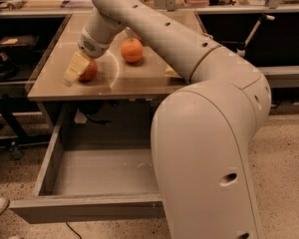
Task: Pick apple from top drawer and place on counter
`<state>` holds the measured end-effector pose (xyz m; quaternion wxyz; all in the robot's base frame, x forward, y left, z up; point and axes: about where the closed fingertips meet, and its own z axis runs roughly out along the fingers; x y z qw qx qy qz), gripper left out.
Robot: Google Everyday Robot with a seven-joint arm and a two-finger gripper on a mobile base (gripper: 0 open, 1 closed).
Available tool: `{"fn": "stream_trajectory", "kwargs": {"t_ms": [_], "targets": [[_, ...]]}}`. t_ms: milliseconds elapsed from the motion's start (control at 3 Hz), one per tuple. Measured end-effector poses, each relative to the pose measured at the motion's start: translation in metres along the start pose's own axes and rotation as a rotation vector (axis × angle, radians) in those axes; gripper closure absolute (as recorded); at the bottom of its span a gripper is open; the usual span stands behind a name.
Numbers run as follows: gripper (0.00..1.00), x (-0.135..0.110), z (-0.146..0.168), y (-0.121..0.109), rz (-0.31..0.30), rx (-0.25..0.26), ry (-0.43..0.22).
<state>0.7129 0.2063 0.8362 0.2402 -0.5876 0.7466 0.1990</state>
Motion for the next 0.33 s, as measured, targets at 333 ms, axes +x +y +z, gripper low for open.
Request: {"fn": "stream_trajectory", "kwargs": {"t_ms": [333], "targets": [[0.0, 0.0, 0.0, 0.0, 0.0, 0.0, 0.0]]}}
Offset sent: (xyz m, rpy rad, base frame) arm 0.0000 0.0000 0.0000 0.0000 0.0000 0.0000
